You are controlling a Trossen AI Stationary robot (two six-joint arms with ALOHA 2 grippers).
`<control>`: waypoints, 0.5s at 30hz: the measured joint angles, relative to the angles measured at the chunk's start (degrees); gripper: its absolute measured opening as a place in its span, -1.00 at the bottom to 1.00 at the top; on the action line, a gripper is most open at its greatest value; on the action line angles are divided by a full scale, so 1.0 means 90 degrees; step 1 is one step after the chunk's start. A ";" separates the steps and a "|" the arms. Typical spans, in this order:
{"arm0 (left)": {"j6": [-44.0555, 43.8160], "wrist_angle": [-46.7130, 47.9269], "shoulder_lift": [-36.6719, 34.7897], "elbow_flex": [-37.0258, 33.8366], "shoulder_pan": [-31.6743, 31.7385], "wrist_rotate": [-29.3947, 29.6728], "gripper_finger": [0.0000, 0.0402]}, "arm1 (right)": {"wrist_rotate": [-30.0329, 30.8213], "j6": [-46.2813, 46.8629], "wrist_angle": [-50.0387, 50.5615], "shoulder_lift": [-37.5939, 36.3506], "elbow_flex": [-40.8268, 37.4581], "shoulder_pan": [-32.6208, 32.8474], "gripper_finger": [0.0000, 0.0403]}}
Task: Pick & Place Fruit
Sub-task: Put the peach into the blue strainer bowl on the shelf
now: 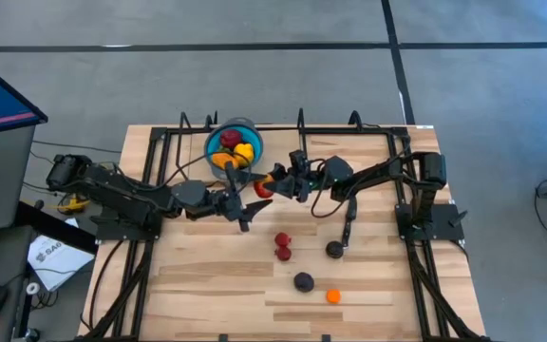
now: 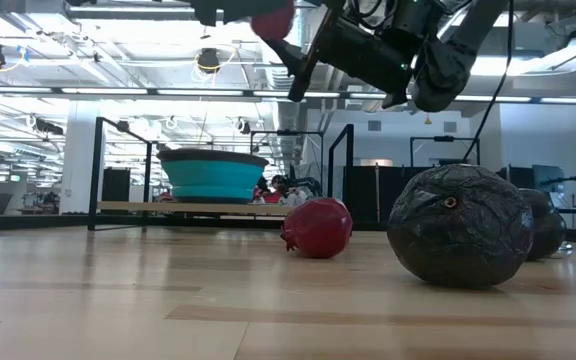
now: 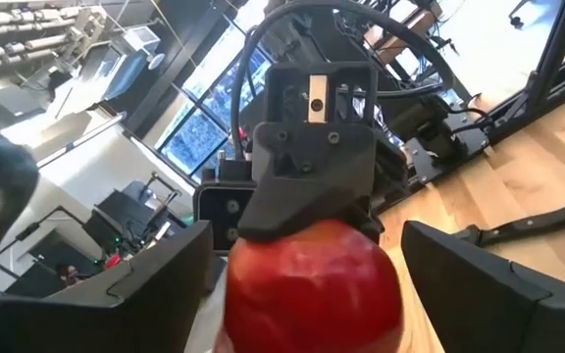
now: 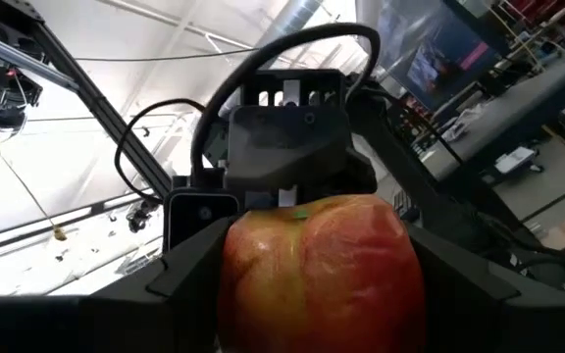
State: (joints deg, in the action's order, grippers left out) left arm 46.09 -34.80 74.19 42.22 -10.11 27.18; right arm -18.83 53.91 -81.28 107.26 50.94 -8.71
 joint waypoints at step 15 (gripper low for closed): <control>0.0026 0.0157 0.0000 0.0000 0.0032 0.0321 0.30 | -0.0042 0.0087 -0.0066 0.0000 0.0000 0.0000 0.32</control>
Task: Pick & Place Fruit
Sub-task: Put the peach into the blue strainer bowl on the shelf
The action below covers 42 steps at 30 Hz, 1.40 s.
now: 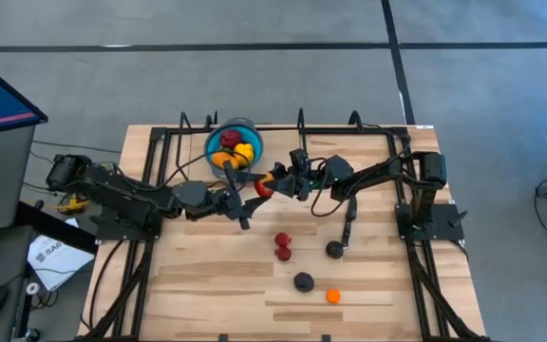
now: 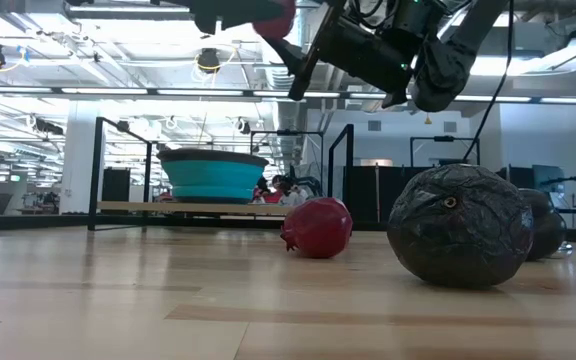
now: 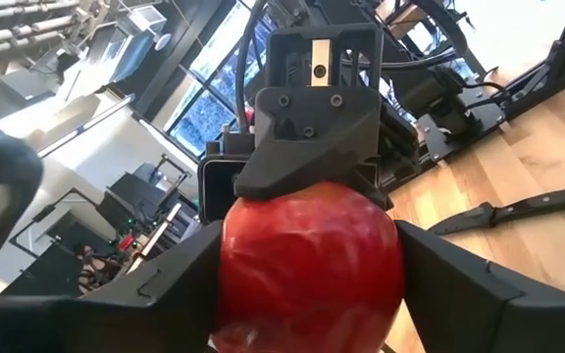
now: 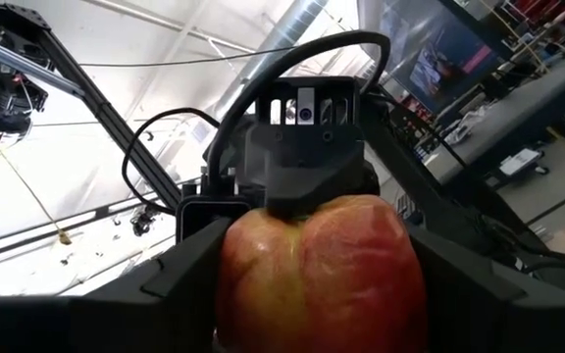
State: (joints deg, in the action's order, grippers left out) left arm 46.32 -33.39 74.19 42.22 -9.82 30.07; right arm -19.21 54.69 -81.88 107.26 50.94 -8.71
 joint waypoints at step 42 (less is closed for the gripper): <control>-0.4846 0.4097 -0.1579 0.0005 0.0787 -0.0733 0.27 | 0.0393 -0.4073 1.0156 -0.2750 0.0000 0.0735 0.57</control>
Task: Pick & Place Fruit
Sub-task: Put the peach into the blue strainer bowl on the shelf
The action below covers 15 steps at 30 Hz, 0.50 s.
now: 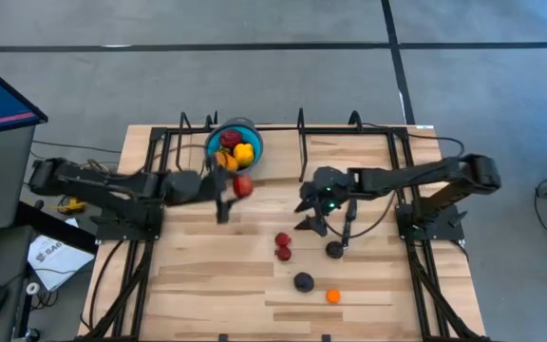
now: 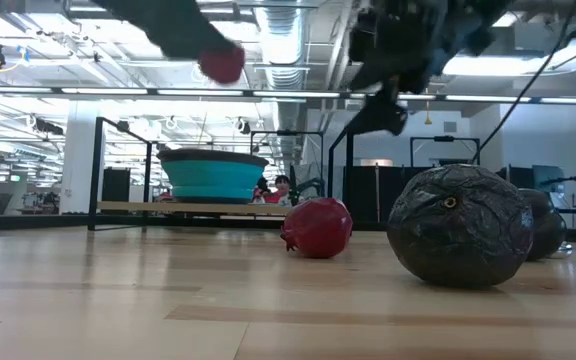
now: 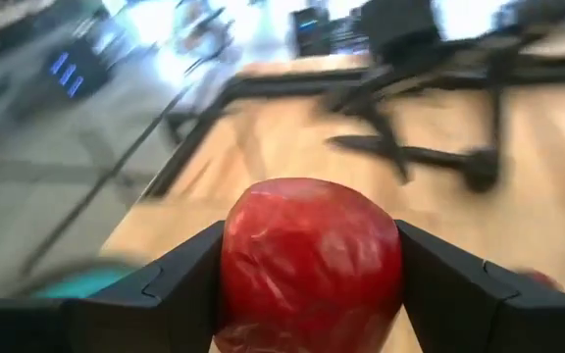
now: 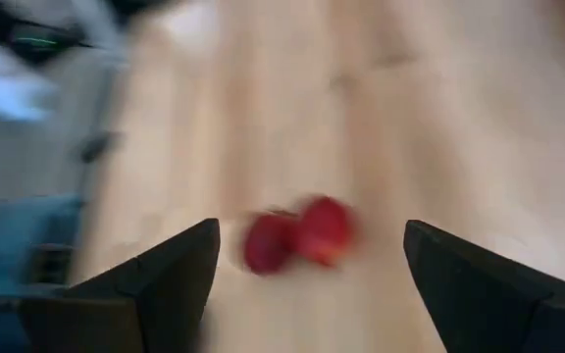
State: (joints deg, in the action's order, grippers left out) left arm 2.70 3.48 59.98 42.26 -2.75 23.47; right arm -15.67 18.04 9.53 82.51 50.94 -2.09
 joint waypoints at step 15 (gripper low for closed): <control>-0.0477 0.0036 0.2094 0.1181 0.3316 -0.1375 0.28 | 0.6181 0.0866 -0.1041 0.0242 -0.0570 0.1534 0.52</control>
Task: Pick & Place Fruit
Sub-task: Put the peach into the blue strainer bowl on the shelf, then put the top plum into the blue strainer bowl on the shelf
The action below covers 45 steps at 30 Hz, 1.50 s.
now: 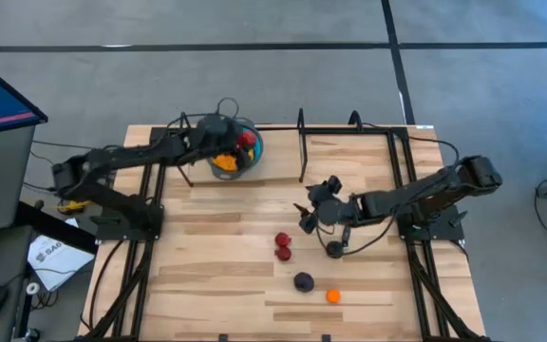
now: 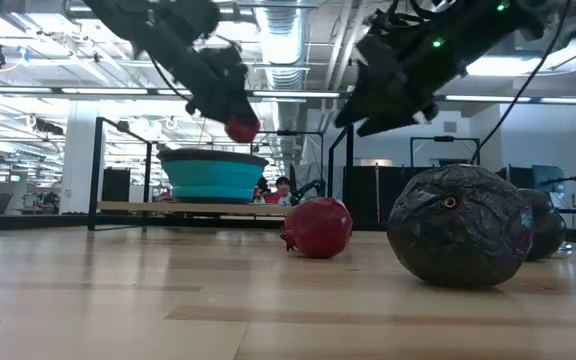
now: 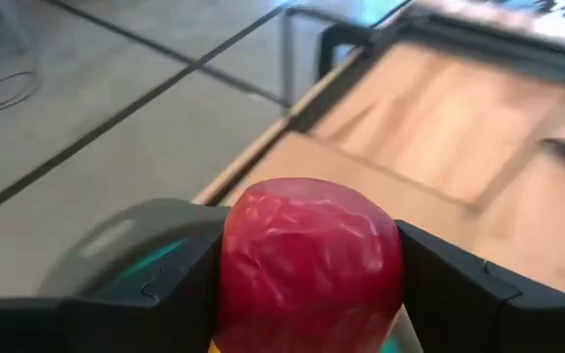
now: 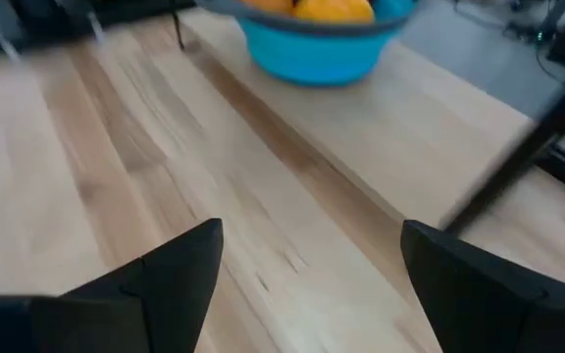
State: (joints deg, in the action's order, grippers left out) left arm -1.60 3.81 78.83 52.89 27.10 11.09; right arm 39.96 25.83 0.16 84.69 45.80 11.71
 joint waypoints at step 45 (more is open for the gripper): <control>0.0180 -0.0410 -0.1603 -0.0475 -0.0631 -0.1310 0.61 | -0.0450 -0.0967 -0.1637 0.0768 0.0007 0.0218 0.52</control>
State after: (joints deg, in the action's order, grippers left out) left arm 0.02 0.12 64.40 48.61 21.41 -0.69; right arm 35.92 17.12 -14.58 91.60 45.87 13.67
